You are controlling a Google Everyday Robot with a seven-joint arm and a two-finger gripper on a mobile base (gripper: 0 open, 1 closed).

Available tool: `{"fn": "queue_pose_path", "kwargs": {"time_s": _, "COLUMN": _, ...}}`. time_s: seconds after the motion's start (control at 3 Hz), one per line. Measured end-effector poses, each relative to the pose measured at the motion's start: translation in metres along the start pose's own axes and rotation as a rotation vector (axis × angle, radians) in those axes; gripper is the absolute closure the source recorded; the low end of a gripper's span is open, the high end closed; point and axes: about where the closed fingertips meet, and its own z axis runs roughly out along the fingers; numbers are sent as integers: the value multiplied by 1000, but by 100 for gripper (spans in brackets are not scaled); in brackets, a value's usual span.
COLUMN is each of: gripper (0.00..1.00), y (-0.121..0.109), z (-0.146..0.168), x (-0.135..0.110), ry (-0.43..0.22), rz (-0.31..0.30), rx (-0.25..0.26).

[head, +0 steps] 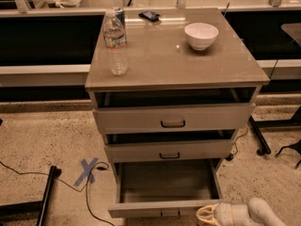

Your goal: Close bottom drawer

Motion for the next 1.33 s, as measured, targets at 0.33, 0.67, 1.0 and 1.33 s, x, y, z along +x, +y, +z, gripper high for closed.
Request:
{"fn": "queue_pose_path", "kwargs": {"time_s": 0.33, "gripper": 100, "y": -7, "z": 9, "x": 5, "ry": 52, "rz": 86, "rx": 38}}
{"fn": "queue_pose_path", "kwargs": {"time_s": 0.67, "gripper": 100, "y": -54, "z": 52, "x": 0, "ry": 118, "rz": 116, "rx": 93}}
{"fn": "queue_pose_path", "kwargs": {"time_s": 1.0, "gripper": 100, "y": -55, "z": 53, "x": -1, "ry": 122, "rz": 112, "rx": 91}}
{"fn": "queue_pose_path", "kwargs": {"time_s": 1.33, "gripper": 100, "y": -63, "z": 59, "x": -3, "ry": 141, "rz": 95, "rx": 80}}
